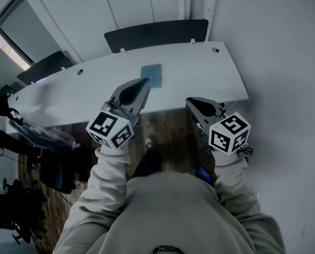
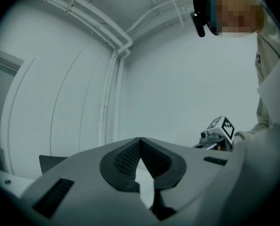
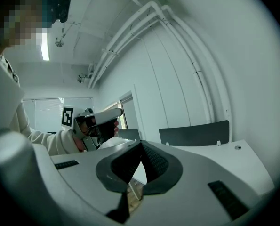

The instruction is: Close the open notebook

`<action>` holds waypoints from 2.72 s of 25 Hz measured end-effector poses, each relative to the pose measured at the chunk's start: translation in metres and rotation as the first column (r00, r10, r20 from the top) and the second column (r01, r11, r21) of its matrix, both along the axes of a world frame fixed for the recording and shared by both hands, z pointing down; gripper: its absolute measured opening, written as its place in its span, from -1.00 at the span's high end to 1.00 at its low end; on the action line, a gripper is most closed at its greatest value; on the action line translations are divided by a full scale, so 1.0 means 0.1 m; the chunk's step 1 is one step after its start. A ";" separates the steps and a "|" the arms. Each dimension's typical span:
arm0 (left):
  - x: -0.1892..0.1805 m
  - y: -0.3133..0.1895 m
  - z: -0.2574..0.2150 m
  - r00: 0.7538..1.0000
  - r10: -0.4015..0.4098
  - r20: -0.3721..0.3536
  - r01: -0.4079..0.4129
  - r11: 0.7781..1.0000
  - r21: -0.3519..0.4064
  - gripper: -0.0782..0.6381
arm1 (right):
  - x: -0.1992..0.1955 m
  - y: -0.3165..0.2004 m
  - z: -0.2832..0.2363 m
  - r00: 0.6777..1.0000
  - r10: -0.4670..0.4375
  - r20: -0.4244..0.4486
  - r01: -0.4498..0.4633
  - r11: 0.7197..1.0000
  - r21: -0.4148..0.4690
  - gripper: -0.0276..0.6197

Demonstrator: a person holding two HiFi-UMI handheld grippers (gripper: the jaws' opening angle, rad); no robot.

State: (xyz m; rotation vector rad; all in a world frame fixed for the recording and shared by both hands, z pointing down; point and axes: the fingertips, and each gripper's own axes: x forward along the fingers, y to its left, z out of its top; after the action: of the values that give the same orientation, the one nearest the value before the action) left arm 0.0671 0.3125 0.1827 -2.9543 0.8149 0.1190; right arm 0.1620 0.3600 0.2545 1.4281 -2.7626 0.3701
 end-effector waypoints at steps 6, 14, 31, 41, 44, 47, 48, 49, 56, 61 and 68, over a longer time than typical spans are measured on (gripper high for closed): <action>0.15 -0.28 0.13 0.999 0.031 -0.017 -0.031 0.999 0.009 0.79 | 0.07 -0.23 0.18 0.998 -0.030 -0.046 0.029 0.999 -0.021 0.86; 0.18 -0.79 0.44 0.998 0.051 -0.029 -0.053 0.998 -0.045 0.79 | 0.00 -0.70 0.50 0.995 -0.056 -0.084 0.048 0.995 -0.091 0.86; -0.36 -2.76 0.91 0.976 -0.084 0.199 0.116 0.981 -0.158 0.79 | 0.09 -2.50 0.68 0.997 0.010 -0.076 -0.021 0.990 -0.142 0.86; -0.01 -3.16 1.01 0.929 0.048 0.367 -0.018 0.996 -0.085 0.79 | -0.05 -3.03 1.09 0.998 0.043 -0.050 -0.053 0.978 -0.204 0.86; 0.01 -3.33 1.08 0.939 0.083 0.334 -0.043 0.991 -0.125 0.79 | 0.01 -3.27 1.13 0.995 0.081 -0.065 -0.094 0.970 -0.226 0.86; -0.02 -3.53 1.10 0.949 0.101 0.299 -0.061 0.988 -0.140 0.79 | -0.03 -3.52 1.10 0.992 0.094 -0.090 -0.112 0.965 -0.235 0.86; -0.03 -3.60 1.10 0.952 0.103 0.288 -0.065 0.988 -0.139 0.79 | -0.05 -3.60 1.10 0.991 0.096 -0.098 -0.117 0.963 -0.241 0.86; -0.05 -3.67 1.11 0.955 0.106 0.277 -0.068 0.988 -0.140 0.79 | -0.07 -3.67 1.10 0.989 0.099 -0.106 -0.123 0.961 -0.247 0.86; -0.27 -4.17 1.17 0.972 0.125 0.199 -0.092 0.981 -0.169 0.79 | -0.20 -4.14 0.94 0.974 0.104 -0.203 -0.158 0.949 -0.272 0.86; -0.39 -4.40 1.28 0.982 0.119 0.150 -0.085 0.974 -0.211 0.79 | -0.15 -4.35 0.97 0.965 0.116 -0.233 -0.185 0.937 -0.297 0.86; -0.32 -4.51 1.39 0.987 0.092 0.133 -0.057 0.968 -0.246 0.79 | -0.06 -4.63 0.97 0.968 0.023 -0.250 -0.107 0.939 -0.328 0.86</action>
State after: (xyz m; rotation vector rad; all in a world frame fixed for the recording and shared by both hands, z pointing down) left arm 0.0354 -0.1382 0.3215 -3.1734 0.7476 -0.2016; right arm 0.1563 -0.1031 0.3515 1.3750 -2.3242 0.5956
